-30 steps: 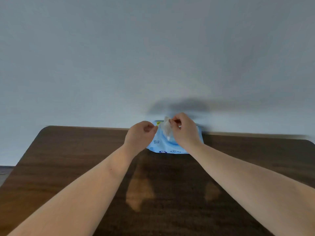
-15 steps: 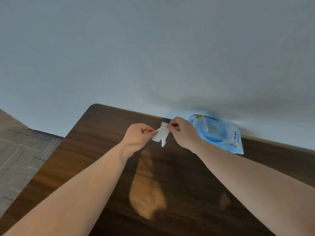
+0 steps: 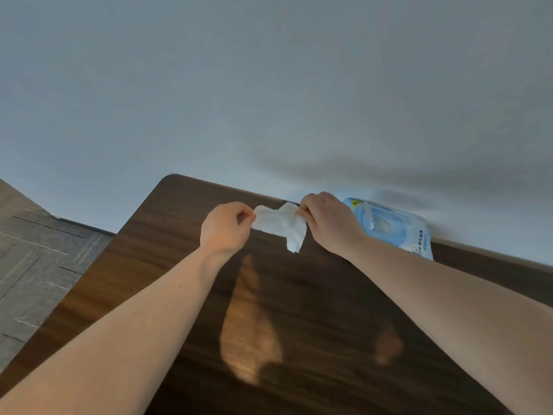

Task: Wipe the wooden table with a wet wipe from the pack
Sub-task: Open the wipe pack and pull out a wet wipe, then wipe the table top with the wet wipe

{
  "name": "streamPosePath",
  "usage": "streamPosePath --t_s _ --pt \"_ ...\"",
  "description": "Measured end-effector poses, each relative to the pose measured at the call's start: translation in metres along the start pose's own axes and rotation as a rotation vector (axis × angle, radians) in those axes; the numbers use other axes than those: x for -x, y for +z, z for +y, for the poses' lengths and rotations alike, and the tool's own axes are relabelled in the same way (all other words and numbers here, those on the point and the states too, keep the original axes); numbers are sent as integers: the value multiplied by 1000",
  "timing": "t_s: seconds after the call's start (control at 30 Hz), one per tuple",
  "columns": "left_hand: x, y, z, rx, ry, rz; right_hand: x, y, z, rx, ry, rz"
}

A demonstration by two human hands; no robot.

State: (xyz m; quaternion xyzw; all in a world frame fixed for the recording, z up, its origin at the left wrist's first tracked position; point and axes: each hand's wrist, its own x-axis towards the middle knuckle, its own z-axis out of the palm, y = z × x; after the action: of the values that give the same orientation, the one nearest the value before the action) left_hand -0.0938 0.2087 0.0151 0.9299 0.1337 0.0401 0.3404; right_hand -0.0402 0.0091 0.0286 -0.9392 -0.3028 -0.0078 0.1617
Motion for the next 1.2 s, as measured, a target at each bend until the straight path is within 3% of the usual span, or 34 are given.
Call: streamPosePath --t_s 0.07,0.13,0.23,0.3,0.37,0.5,0.57,0.67,0.77,0.87,0.93,1.07,1.2 --pt "-1 0 0 110 -90 15 -1 3 -4 -150 110 64" --pt "0 1 -1 226 -160 -37 -1 9 -10 -445 340 60" --pt "4 0 -2 341 -183 -157 3 17 -22 -982 576 -50" --pt "6 -1 -2 365 -161 -207 5 22 -28 -1078 577 -160" --pt "6 -3 -3 368 -155 -249 4 31 -32 -1000 549 -197" --pt "7 -6 -8 420 -173 -312 -6 42 -30 -898 601 -80" --pt "6 -8 -11 441 -182 -333 -7 41 -32 -985 550 -221" --pt "7 -7 -12 459 -192 -380 -6 42 -36 -831 452 -315" --pt "9 -5 -16 425 -213 -382 -7 44 -34 -627 434 -162" --pt "5 -4 -33 346 -294 -204 -10 36 -32 -668 541 120" --pt "4 -4 -51 203 -320 -136 -8 32 -31 -533 440 176" --pt "8 -3 -81 -138 -356 -286 7 51 -37 -57 9 -125" --pt "18 -4 -106 -266 -361 -355 27 80 -57 145 -394 -435"
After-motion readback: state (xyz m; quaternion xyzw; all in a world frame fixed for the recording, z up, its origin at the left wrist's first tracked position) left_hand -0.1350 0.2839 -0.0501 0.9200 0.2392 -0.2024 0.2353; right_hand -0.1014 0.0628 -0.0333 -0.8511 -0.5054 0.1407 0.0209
